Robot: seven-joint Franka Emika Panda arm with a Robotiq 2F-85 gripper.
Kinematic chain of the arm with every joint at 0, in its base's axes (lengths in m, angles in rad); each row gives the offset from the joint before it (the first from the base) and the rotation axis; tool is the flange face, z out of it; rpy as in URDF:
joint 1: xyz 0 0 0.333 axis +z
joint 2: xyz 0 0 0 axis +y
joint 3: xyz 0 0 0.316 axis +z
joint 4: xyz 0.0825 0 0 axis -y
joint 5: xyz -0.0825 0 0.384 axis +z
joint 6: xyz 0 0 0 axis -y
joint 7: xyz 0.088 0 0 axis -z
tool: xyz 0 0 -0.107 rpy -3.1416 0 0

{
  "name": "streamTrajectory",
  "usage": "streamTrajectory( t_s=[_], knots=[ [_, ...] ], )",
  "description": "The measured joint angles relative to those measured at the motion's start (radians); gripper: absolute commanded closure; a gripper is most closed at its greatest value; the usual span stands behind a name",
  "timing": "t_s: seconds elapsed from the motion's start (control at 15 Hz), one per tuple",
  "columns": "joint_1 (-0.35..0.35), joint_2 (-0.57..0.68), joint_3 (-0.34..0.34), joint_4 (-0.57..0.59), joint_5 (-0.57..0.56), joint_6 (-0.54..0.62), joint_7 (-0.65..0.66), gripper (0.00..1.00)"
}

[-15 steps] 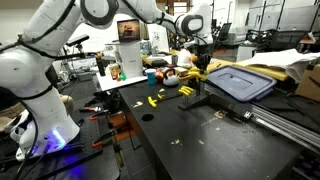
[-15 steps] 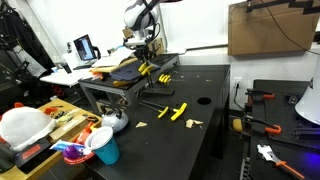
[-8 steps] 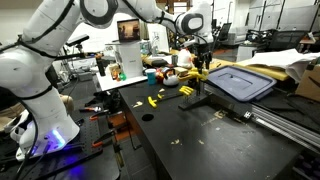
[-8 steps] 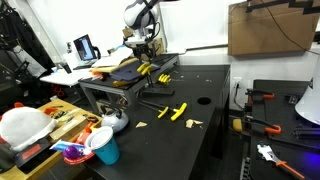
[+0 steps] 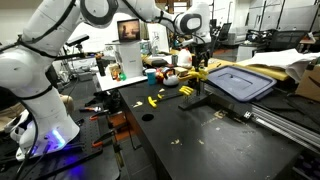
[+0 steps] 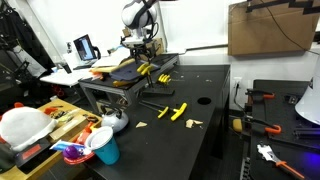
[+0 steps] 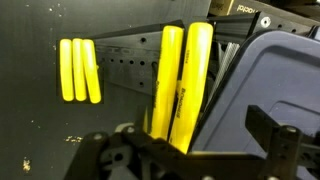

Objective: Pick up the yellow object and put it on the table

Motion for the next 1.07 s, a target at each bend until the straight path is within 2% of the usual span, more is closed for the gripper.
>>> streamTrajectory(
  t_s=[0.67, 0.73, 0.8, 1.07],
  knots=[
    [0.016, 0.004, -0.009, 0.0, 0.01, 0.0, 0.114, 0.0],
    [0.016, 0.004, -0.013, 0.0, 0.005, 0.0, 0.126, 0.07],
    [0.016, 0.005, -0.015, 0.0, 0.001, 0.0, 0.138, 0.26],
    [0.018, 0.008, -0.019, 0.0, -0.016, -0.001, 0.164, 0.58]
  ],
)
